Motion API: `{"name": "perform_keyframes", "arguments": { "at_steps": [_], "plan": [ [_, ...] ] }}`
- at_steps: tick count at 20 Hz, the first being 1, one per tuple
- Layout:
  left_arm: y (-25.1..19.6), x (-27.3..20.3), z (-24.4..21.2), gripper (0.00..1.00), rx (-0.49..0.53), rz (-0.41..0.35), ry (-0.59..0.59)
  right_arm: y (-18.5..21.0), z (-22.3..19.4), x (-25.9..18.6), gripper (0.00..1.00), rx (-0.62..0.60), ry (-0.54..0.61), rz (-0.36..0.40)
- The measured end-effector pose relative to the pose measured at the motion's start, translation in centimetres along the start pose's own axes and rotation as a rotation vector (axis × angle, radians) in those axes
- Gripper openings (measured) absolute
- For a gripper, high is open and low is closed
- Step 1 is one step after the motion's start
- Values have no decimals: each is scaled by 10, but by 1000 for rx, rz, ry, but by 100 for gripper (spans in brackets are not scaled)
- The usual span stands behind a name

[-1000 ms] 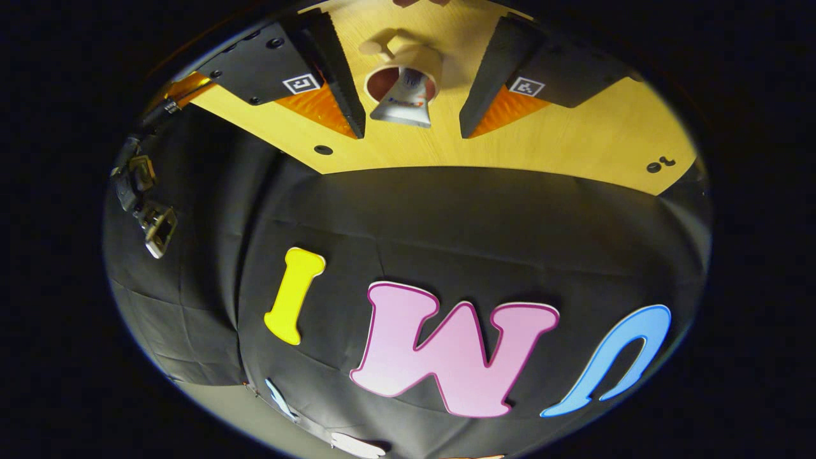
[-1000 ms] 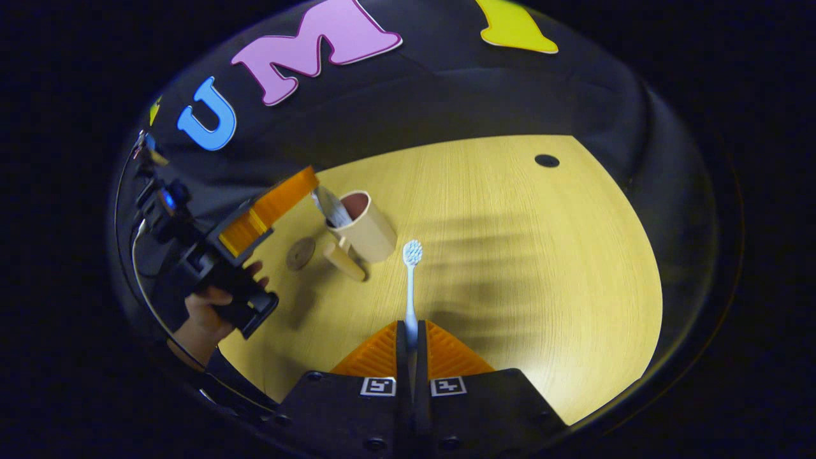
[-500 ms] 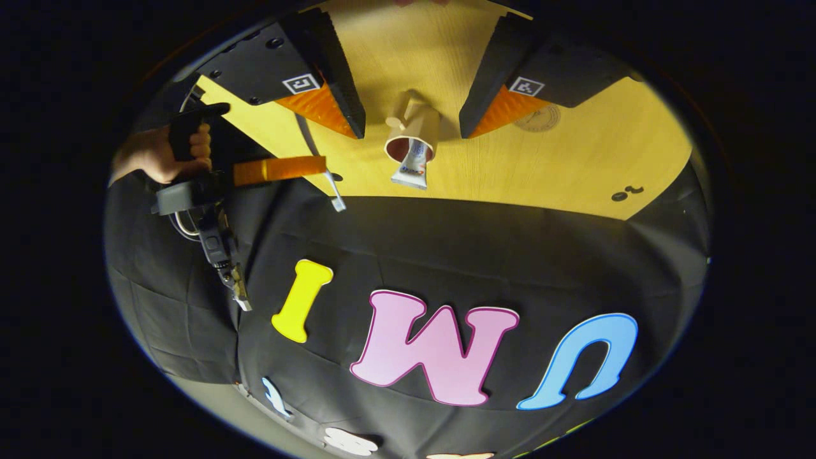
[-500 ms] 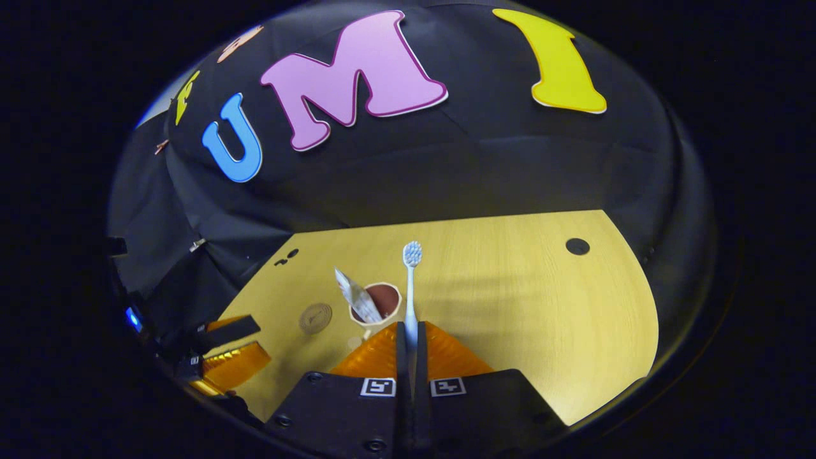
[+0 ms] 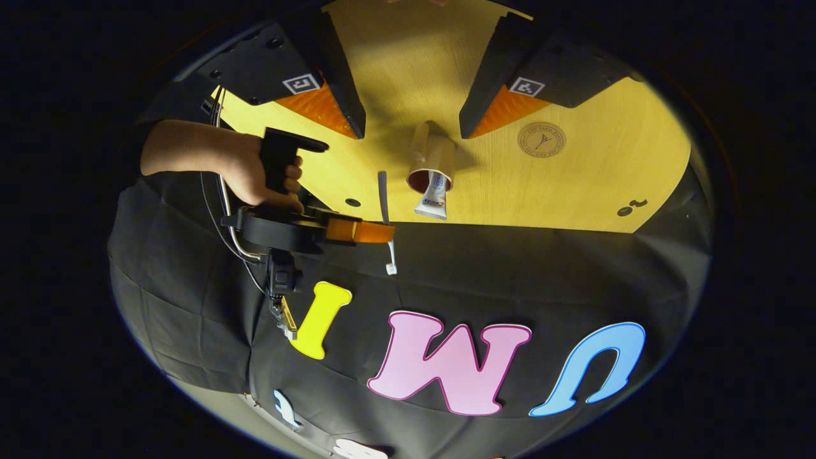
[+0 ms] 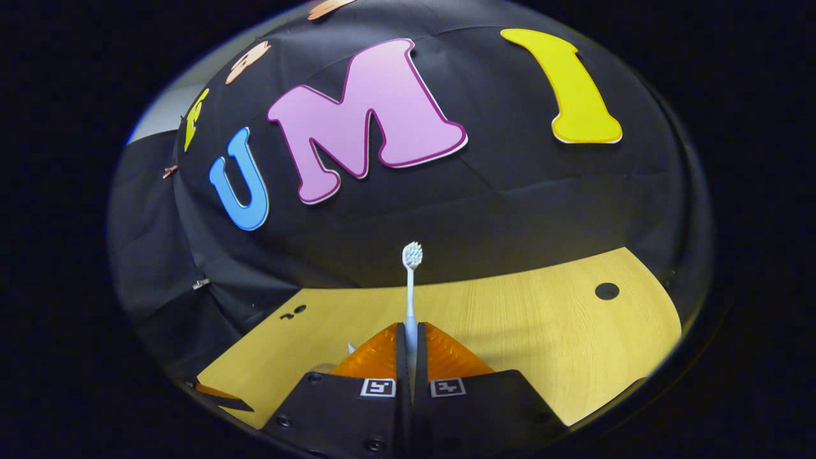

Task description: Put the toothbrush and toothpaste on the desktop into the cup, then pick up the cup and place it on the coaster on the desktop.

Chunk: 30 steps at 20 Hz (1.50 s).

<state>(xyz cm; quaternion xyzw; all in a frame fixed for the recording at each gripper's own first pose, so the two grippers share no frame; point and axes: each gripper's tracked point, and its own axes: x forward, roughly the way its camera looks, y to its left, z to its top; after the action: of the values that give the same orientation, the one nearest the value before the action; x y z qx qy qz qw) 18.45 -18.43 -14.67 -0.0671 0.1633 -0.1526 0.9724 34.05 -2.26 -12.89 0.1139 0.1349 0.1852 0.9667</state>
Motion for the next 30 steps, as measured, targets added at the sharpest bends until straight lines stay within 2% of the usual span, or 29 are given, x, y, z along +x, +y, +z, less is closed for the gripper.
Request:
{"name": "perform_keyframes", "arguments": {
  "at_steps": [5, 8, 15, 18, 19, 20, 21, 22, 24, 26, 28, 29, 30],
  "plan": [
    [9, -10, -8, 92, -2, 22, 20, -2, 5, 27, 5, 62, -63, -2],
    [19, -11, -16, 92, -10, 46, 39, 1, 1, 39, 5, 55, -85, 2],
    [25, -6, -27, 92, -60, 55, 59, -7, -40, 48, 7, -28, -44, -14],
    [21, -1, -29, 92, -61, 39, 63, -12, -50, 43, 11, 0, -36, -24],
    [21, 1, -29, 92, -60, 36, 67, -12, -51, 39, 4, 9, -29, -24],
    [20, 4, -29, 92, -61, 33, 69, -10, -55, 36, 20, 13, -24, -19],
    [18, 5, -29, 92, -61, 31, 69, -8, -58, 34, 20, 8, -14, -14],
    [17, 6, -29, 92, -61, 29, 69, -8, -63, 30, 10, -3, 2, -14],
    [15, 6, -28, 92, -66, 30, 69, -3, -69, 17, 29, -23, 33, -8],
    [15, 3, -27, 92, -67, 39, 64, 3, -72, 7, 34, -18, 62, 5],
    [19, -1, -31, 92, -65, 60, 67, 6, -69, -4, 61, 13, 96, 2],
    [22, -4, -34, 92, -67, 74, 70, 6, -68, -7, 64, 26, 114, -3],
    [25, -7, -38, 92, -77, 85, 73, 5, -67, -13, 72, 35, 132, -19]
  ]
}}
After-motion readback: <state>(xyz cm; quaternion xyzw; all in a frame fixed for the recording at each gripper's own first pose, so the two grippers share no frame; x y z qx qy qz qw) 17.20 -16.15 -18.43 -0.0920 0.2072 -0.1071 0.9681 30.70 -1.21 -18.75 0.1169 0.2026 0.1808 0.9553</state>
